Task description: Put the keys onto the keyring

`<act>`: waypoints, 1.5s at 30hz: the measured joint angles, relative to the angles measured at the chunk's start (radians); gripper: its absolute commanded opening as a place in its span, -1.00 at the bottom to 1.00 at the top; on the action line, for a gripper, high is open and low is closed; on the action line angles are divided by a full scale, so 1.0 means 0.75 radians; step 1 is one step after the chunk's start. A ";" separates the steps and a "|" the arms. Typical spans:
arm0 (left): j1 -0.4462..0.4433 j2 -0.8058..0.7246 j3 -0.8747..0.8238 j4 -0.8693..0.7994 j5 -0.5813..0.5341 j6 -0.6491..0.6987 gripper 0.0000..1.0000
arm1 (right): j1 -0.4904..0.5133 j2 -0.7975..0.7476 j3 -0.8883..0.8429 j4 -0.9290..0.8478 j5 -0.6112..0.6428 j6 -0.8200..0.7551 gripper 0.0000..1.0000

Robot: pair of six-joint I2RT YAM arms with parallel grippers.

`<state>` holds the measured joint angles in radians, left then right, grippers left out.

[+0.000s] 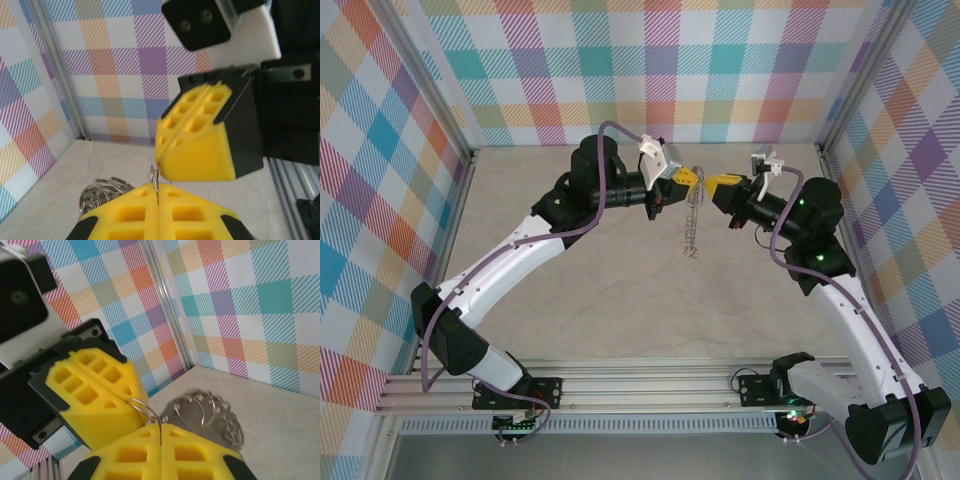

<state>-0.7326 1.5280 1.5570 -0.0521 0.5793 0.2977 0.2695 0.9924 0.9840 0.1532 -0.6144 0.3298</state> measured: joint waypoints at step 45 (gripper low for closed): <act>0.003 0.094 -0.083 0.462 -0.062 -0.575 -1.00 | -0.045 0.031 -0.021 0.130 -0.006 0.240 -0.39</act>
<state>-0.7307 1.5982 1.4944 0.2943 0.5331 -0.1337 0.2359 1.0153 0.9680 0.2504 -0.6186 0.5095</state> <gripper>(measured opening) 0.049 0.141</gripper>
